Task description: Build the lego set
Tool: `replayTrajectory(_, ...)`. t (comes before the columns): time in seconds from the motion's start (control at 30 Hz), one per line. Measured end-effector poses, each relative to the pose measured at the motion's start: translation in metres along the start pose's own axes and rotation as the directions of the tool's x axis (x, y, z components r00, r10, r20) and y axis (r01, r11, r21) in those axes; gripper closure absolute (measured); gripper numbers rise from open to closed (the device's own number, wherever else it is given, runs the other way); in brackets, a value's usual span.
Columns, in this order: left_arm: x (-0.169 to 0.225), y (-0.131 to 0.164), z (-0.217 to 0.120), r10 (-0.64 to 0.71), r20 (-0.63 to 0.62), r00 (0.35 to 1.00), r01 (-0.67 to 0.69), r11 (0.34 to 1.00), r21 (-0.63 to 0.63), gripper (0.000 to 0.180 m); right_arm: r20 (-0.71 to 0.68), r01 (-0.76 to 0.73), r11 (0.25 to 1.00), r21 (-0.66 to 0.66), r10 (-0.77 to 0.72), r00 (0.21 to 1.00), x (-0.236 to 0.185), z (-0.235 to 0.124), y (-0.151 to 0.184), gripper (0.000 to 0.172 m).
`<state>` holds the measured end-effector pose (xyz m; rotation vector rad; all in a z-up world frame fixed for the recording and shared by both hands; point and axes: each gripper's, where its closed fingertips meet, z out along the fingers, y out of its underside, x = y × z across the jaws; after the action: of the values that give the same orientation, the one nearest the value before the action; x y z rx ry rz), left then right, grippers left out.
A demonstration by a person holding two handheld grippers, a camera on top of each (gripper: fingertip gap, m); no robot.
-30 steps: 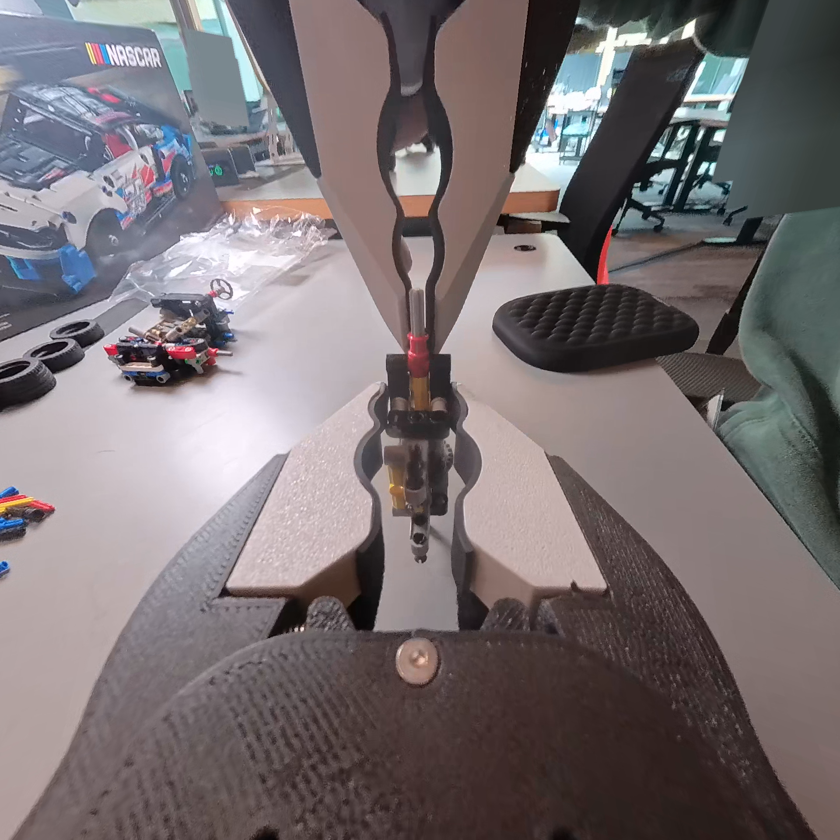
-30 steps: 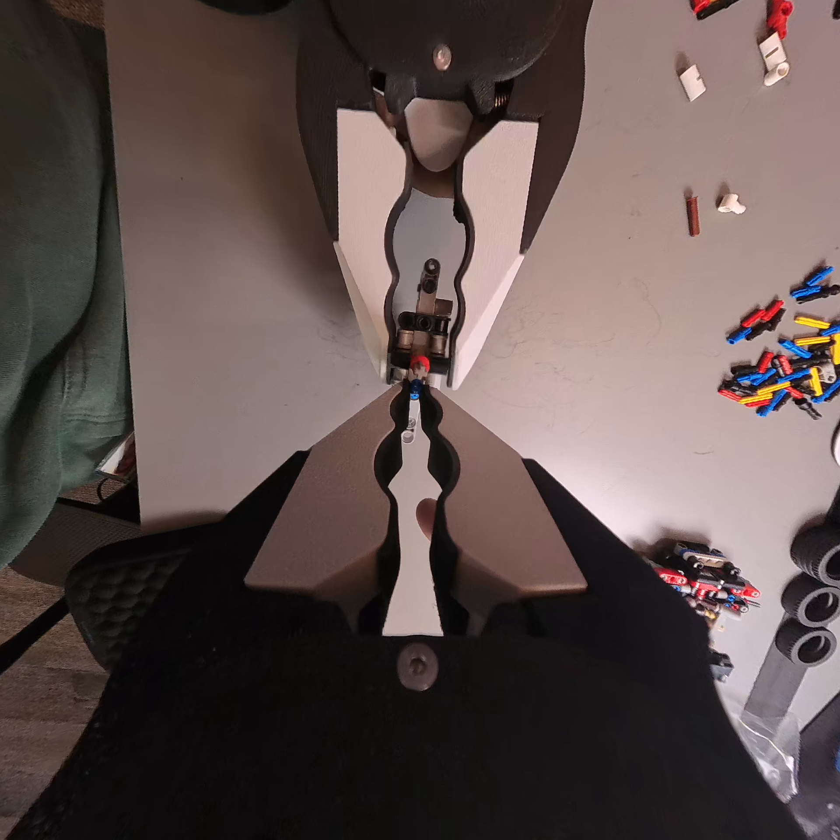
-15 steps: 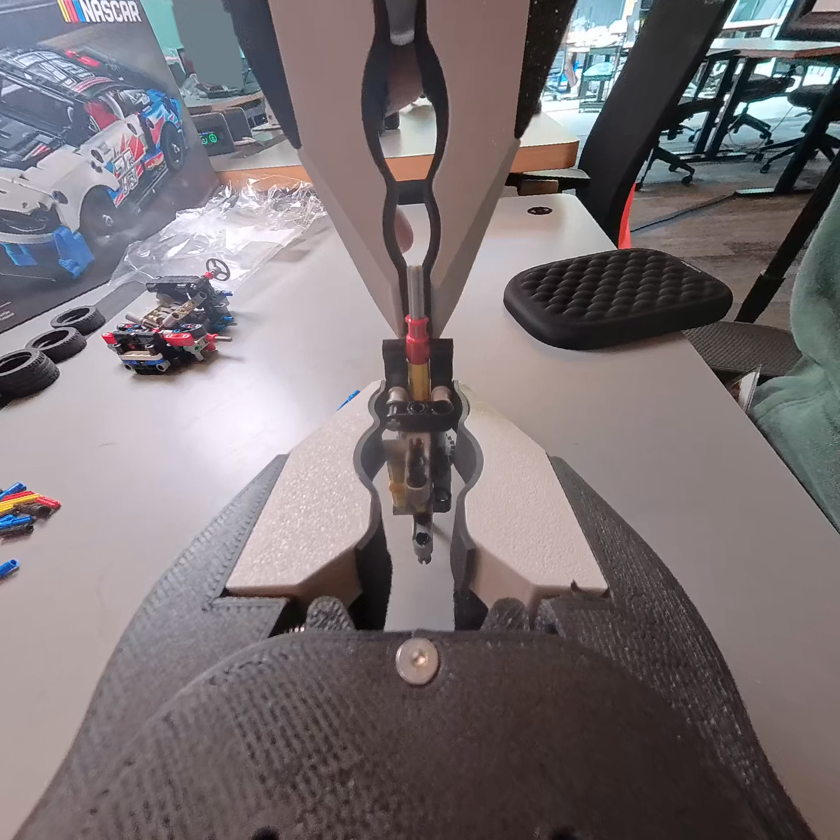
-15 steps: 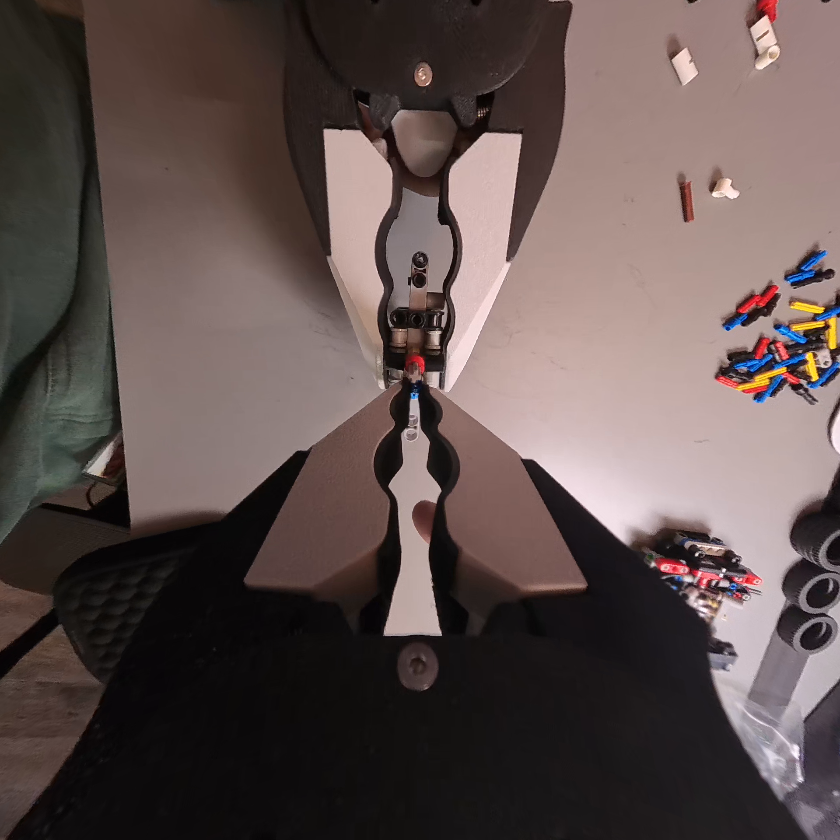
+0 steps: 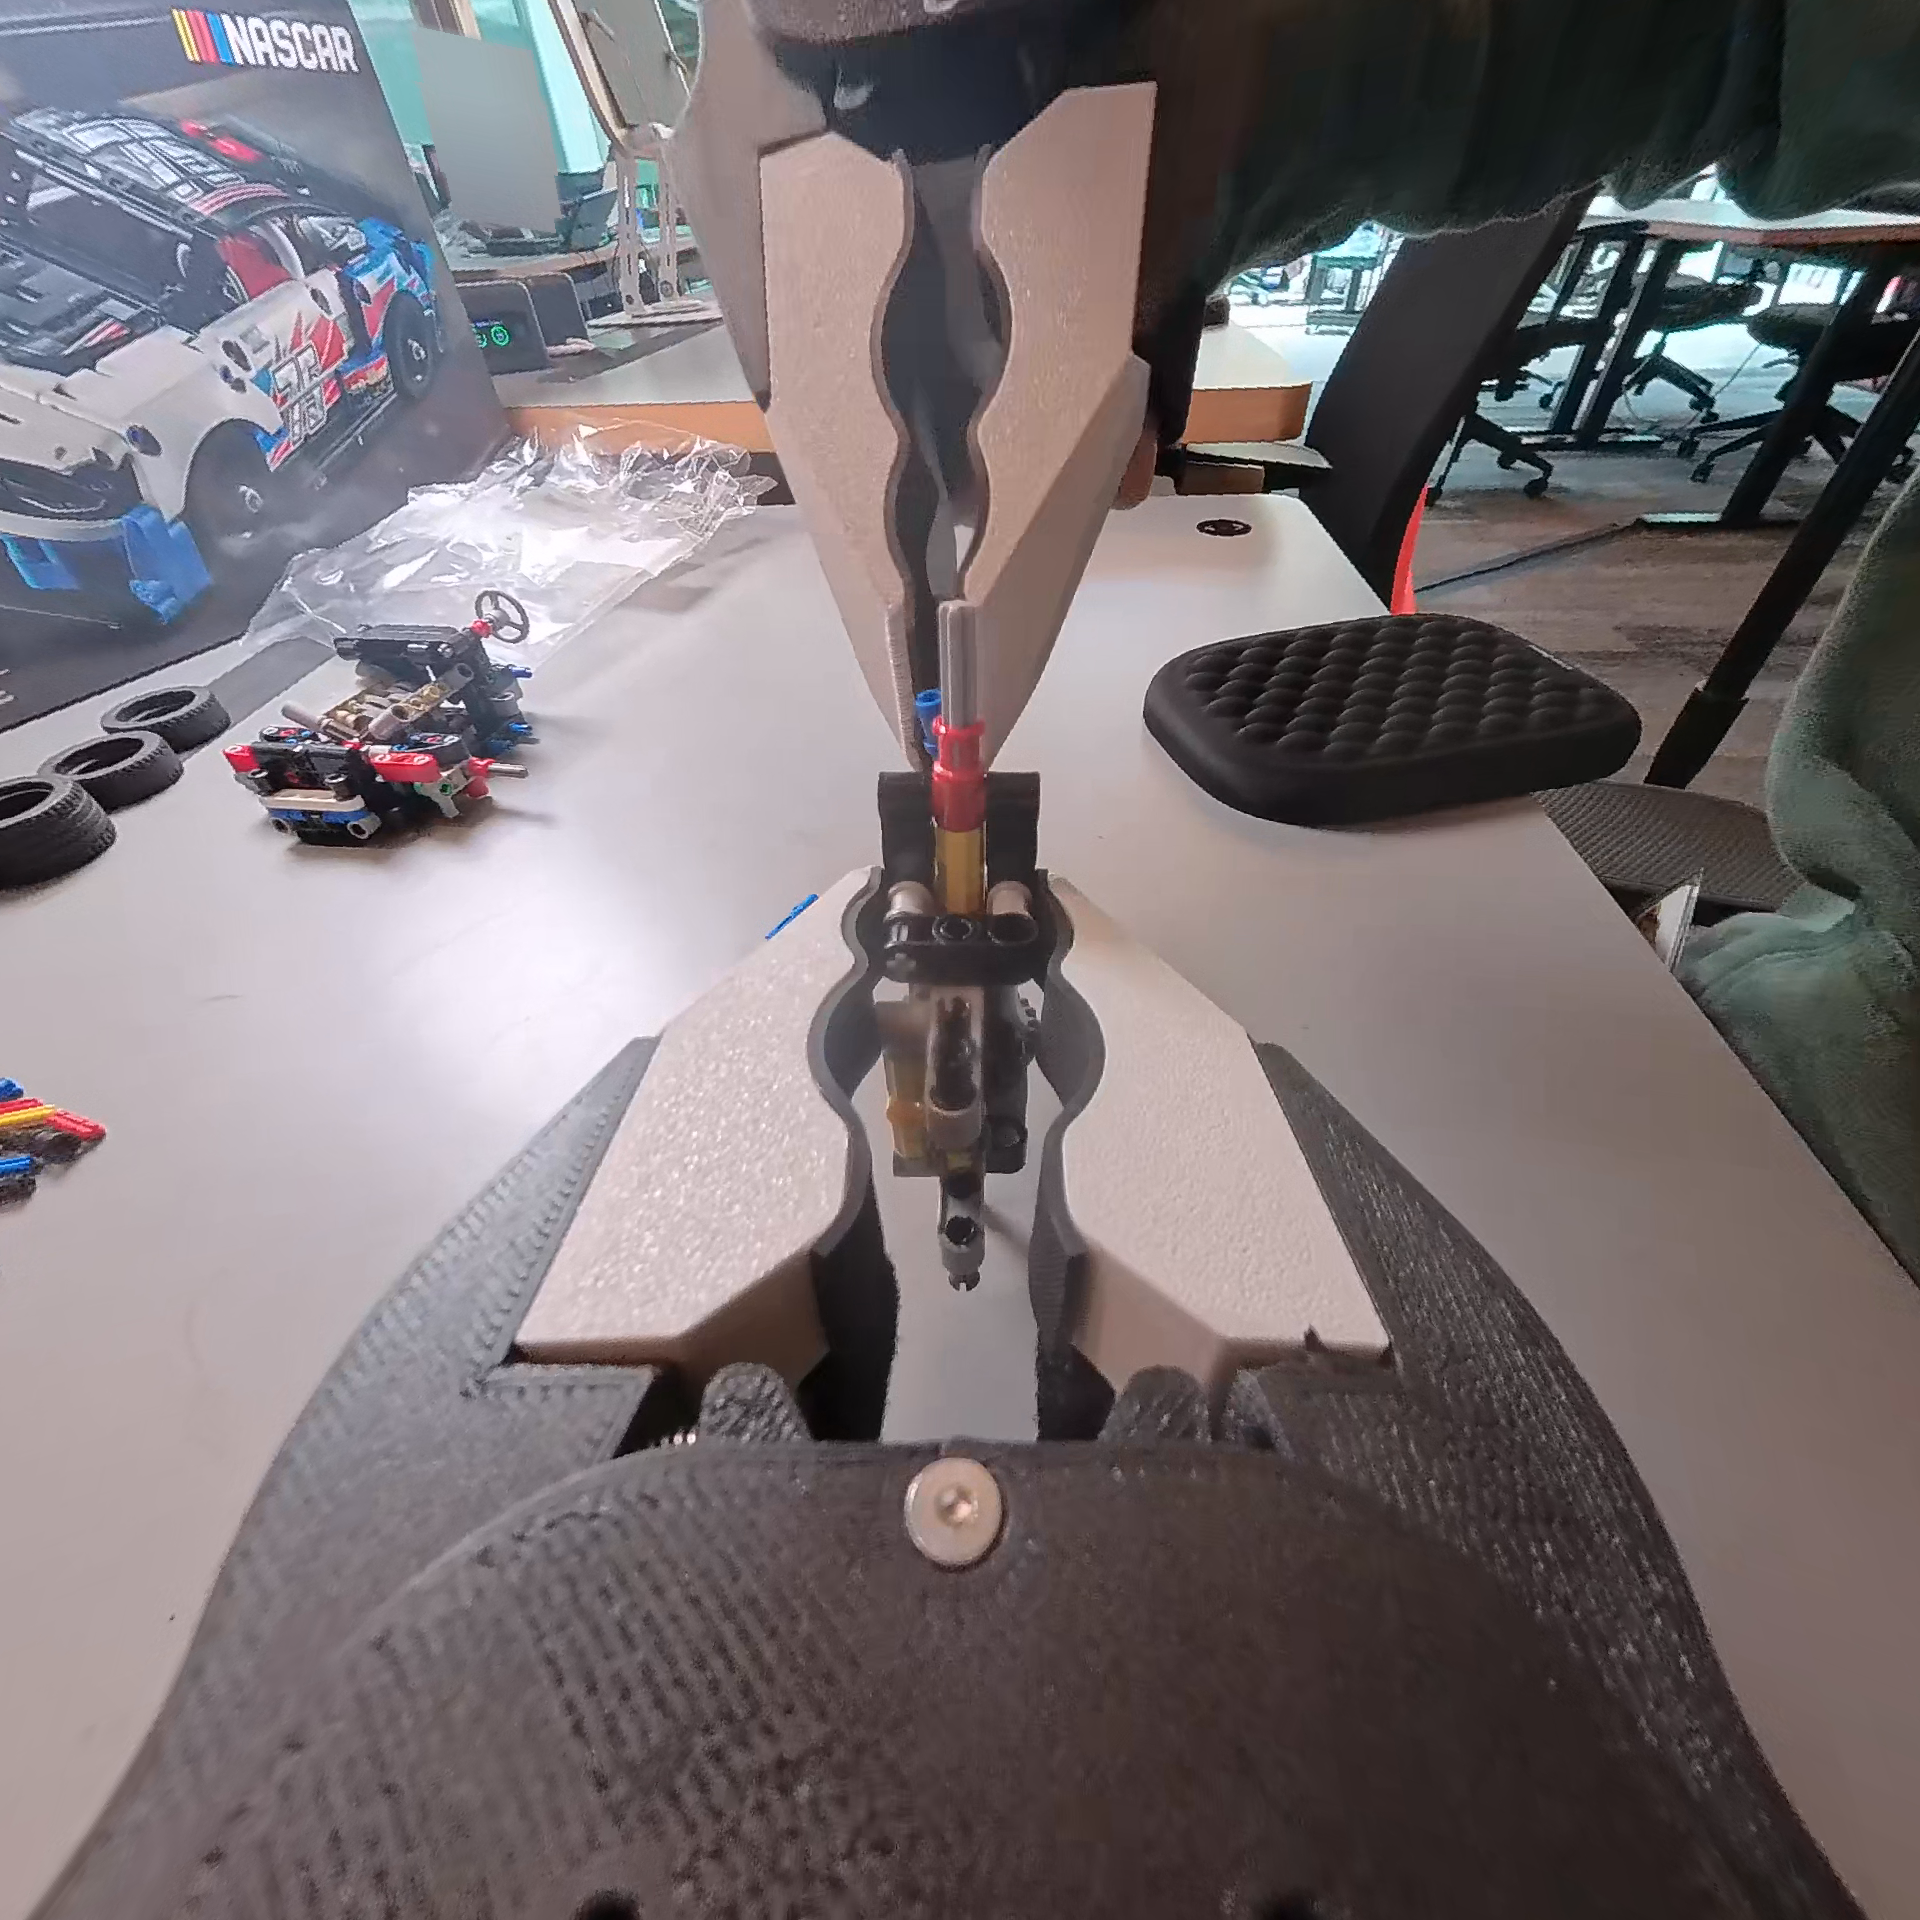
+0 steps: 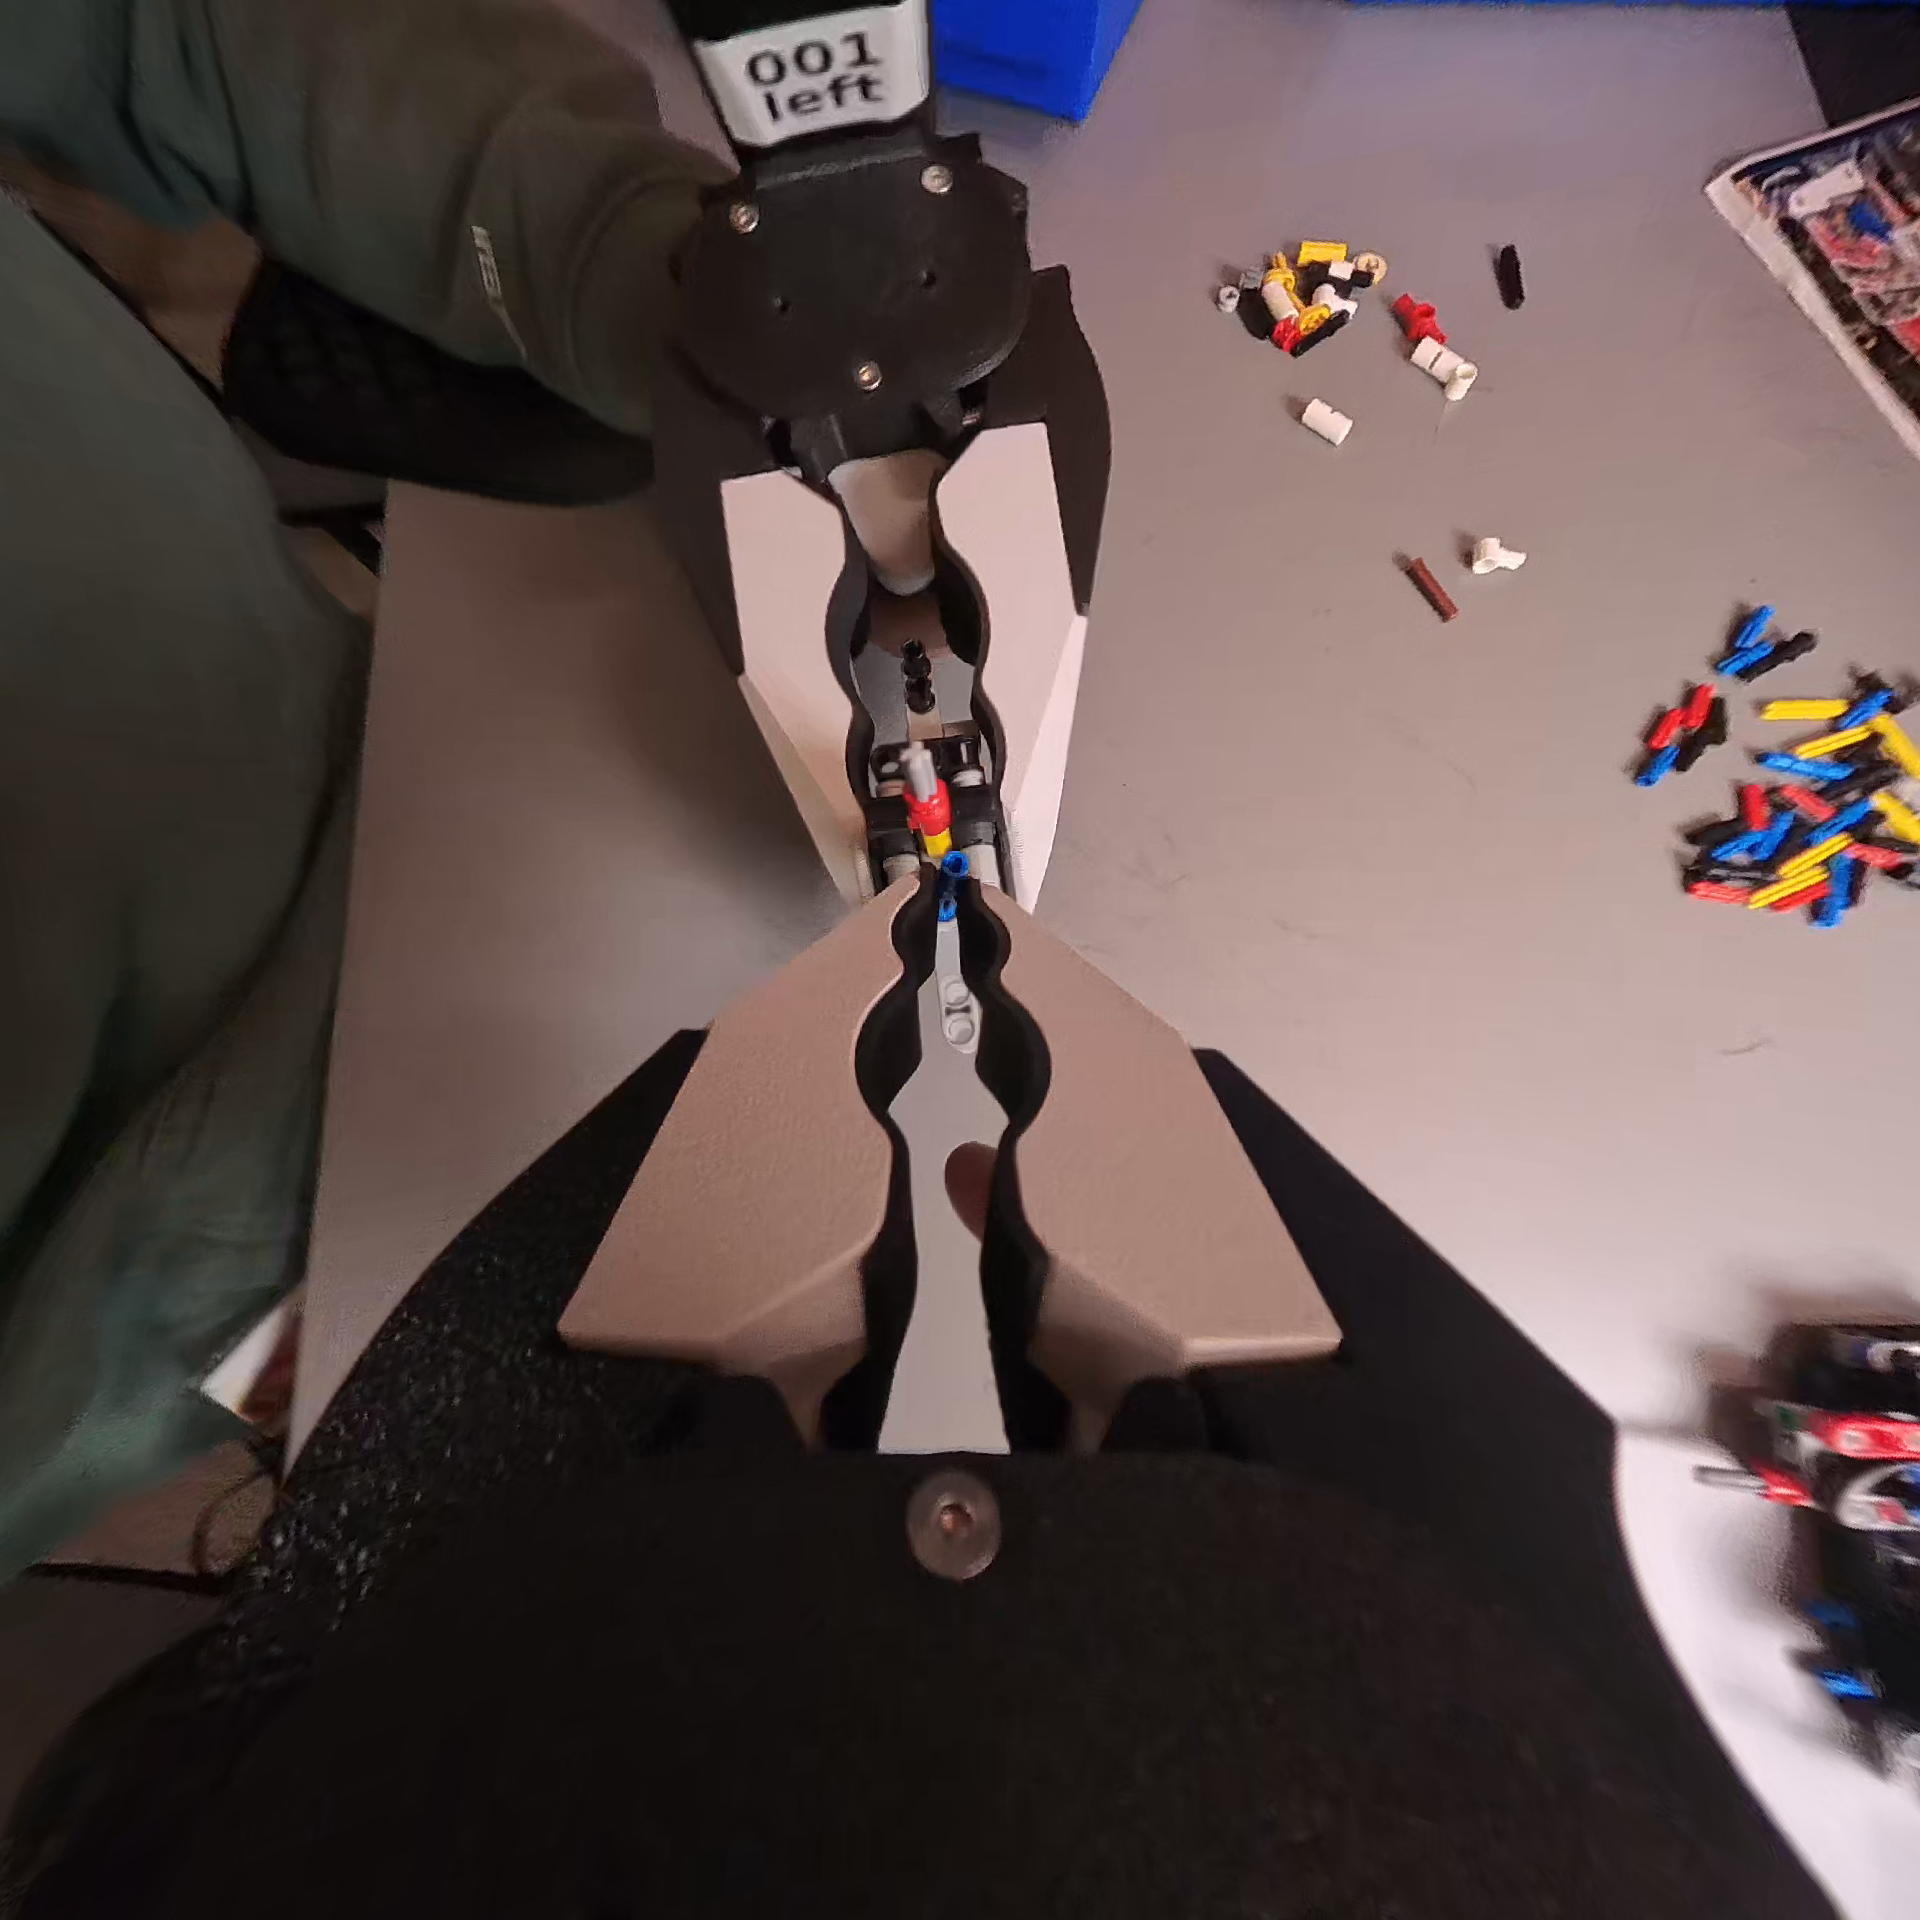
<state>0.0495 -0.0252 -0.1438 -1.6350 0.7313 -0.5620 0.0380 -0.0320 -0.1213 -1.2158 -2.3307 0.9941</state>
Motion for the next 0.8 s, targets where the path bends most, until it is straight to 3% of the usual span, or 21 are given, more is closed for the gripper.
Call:
replayTrajectory(0.3,0.0,0.0,-0.001,-0.009,0.002,1.0,0.009,1.0,0.0,0.155,0.001,0.032,0.999,-0.004,-0.032,0.999,0.0,0.001,0.002,0.17)
replayTrajectory(0.57,-0.005,0.001,-0.003,-0.043,0.011,0.999,0.043,0.999,0.01,0.155,-0.067,-0.006,0.976,0.218,0.021,0.998,0.006,0.003,-0.002,0.171)
replayTrajectory(0.67,-0.003,0.001,-0.005,-0.04,0.004,0.999,0.04,0.999,0.008,0.155,-0.132,0.045,0.973,0.225,-0.015,0.991,0.005,0.008,0.013,0.172)
replayTrajectory(0.8,-0.002,0.0,-0.004,-0.034,0.001,0.999,0.034,0.999,0.009,0.155,-0.155,0.059,0.956,0.287,-0.014,0.988,0.0,-0.002,-0.001,0.172)
